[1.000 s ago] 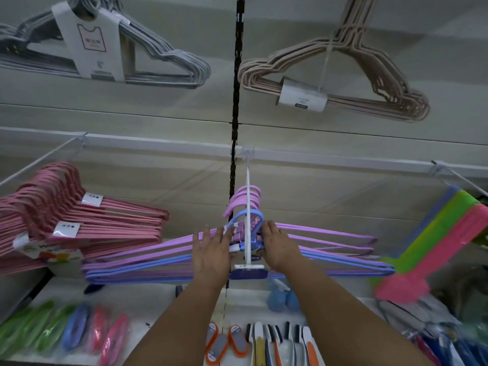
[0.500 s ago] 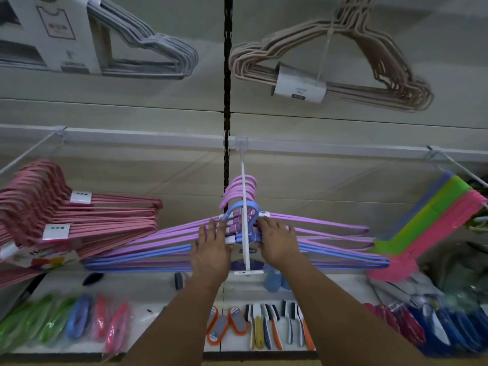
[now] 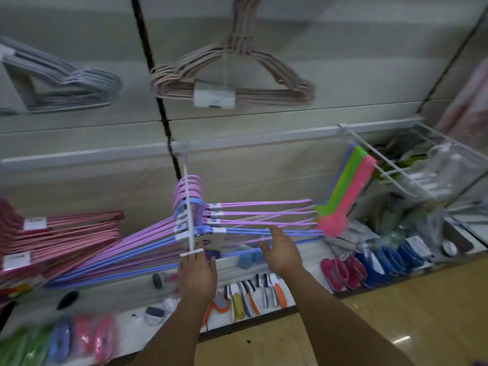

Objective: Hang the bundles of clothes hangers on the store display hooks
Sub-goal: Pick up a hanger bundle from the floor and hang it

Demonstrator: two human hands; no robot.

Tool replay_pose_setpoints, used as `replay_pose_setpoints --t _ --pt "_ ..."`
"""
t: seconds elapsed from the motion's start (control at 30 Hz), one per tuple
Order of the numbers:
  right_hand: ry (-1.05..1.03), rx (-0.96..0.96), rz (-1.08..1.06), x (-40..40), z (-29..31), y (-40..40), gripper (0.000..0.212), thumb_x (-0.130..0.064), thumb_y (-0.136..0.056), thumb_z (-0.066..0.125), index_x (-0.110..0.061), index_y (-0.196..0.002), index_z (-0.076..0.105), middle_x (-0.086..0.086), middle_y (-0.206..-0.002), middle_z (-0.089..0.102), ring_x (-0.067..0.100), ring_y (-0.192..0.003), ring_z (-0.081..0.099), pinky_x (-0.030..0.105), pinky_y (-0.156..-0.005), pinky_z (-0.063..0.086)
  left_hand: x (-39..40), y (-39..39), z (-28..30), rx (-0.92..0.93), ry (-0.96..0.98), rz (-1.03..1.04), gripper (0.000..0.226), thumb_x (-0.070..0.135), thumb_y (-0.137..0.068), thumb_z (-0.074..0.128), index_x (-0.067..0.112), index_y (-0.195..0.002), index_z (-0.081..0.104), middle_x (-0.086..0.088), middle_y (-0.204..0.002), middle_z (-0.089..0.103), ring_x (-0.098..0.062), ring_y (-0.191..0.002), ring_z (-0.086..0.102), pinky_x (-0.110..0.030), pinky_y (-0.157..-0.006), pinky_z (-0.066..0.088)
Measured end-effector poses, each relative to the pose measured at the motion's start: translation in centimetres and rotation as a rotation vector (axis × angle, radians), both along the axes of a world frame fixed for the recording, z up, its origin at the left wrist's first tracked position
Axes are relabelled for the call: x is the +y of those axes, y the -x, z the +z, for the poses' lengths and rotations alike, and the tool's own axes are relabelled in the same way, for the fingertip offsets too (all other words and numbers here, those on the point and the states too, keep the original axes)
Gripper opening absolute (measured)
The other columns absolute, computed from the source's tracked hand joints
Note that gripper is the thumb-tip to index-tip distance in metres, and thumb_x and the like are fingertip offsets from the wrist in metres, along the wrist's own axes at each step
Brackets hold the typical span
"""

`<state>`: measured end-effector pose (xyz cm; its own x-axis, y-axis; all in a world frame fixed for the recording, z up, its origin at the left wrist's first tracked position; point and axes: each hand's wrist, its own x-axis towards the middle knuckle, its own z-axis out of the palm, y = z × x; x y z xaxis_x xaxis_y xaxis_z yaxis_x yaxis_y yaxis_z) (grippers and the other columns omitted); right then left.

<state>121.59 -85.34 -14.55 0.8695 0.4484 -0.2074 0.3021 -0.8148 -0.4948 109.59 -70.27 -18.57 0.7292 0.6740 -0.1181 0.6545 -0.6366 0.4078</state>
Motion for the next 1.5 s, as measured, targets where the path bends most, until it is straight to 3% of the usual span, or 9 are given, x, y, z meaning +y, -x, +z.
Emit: replay_pose_setpoints --t 0.13,0.27,0.47,0.77,0.9,1.13,1.27,1.5 --pt "-0.057 0.044 -0.152 -8.0 1.1 0.9 0.056 -0.034 -0.099 0.045 -0.006 -0.145 0.031 0.012 -0.151 0.035 0.025 -0.137 0.036 0.031 -0.109 0.029 -5.9 -0.8 1.5 0.041 0.021 -0.146 0.057 0.034 -0.102 0.029 0.008 -0.150 0.013 -0.009 -0.158 0.011 -0.024 -0.146 0.011 -0.034 -0.117 0.016" --pt "-0.064 0.042 -0.320 -18.1 2.5 2.0 0.058 -0.039 -0.097 0.045 -0.009 -0.145 0.033 0.011 -0.147 0.041 0.026 -0.135 0.039 0.032 -0.108 0.030 -14.1 -2.9 3.7 0.040 0.005 -0.278 0.055 0.034 -0.101 0.032 0.006 -0.148 0.020 -0.012 -0.155 0.022 -0.027 -0.142 0.021 -0.037 -0.115 0.023" --pt "-0.075 0.008 -0.588 -33.6 5.5 4.0 0.046 -0.038 -0.096 0.047 -0.008 -0.131 0.047 0.014 -0.130 0.055 0.031 -0.119 0.051 0.035 -0.092 0.041 -29.4 -6.8 6.8 -0.066 0.051 -0.500 0.055 0.031 -0.099 0.040 0.000 -0.144 0.028 -0.018 -0.151 0.028 -0.030 -0.138 0.027 -0.038 -0.112 0.023" --pt "-0.022 0.019 -0.943 -54.3 4.4 10.6 0.055 -0.040 -0.097 0.045 -0.006 -0.140 0.039 0.013 -0.143 0.046 0.029 -0.131 0.043 0.036 -0.104 0.038 -51.7 -7.2 6.0 -0.032 0.098 -0.878 0.057 0.037 -0.100 0.036 0.004 -0.145 0.028 -0.012 -0.154 0.025 -0.027 -0.141 0.023 -0.041 -0.113 0.024" --pt "-0.010 0.050 -1.080 -60.3 3.2 12.9 0.049 -0.040 -0.097 0.045 -0.007 -0.133 0.045 0.014 -0.137 0.051 0.030 -0.126 0.048 0.036 -0.099 0.041 -58.4 -7.3 4.6 -0.001 0.092 -1.030 0.062 0.040 -0.100 0.033 0.004 -0.148 0.019 -0.011 -0.157 0.016 -0.024 -0.145 0.014 -0.038 -0.115 0.022" --pt "-0.041 0.095 -1.221 -67.1 0.7 13.2 0.051 -0.037 -0.097 0.047 -0.006 -0.137 0.042 0.013 -0.142 0.044 0.031 -0.128 0.046 0.037 -0.100 0.040 -66.7 -9.2 1.6 0.057 0.054 -1.155 0.056 0.039 -0.100 0.035 0.006 -0.145 0.028 -0.012 -0.154 0.024 -0.026 -0.141 0.024 -0.039 -0.113 0.027" --pt "-0.023 0.142 -1.265 -70.5 -1.0 10.6 0.060 -0.042 -0.098 0.045 -0.010 -0.146 0.031 0.010 -0.149 0.037 0.029 -0.132 0.041 0.038 -0.104 0.038 -70.5 -12.7 -0.2 0.075 0.065 -1.221 0.057 0.039 -0.100 0.034 0.006 -0.146 0.026 -0.011 -0.155 0.023 -0.024 -0.143 0.022 -0.038 -0.114 0.026" --pt "-0.017 0.211 -1.326 -75.1 -3.9 4.0 0.057 -0.039 -0.098 0.046 -0.012 -0.146 0.031 0.009 -0.147 0.040 0.027 -0.130 0.045 0.036 -0.101 0.040 -75.1 -19.6 -3.9 0.164 0.032 -1.241 0.060 0.041 -0.101 0.031 0.011 -0.150 0.016 -0.006 -0.159 0.012 -0.021 -0.146 0.013 -0.035 -0.115 0.020"
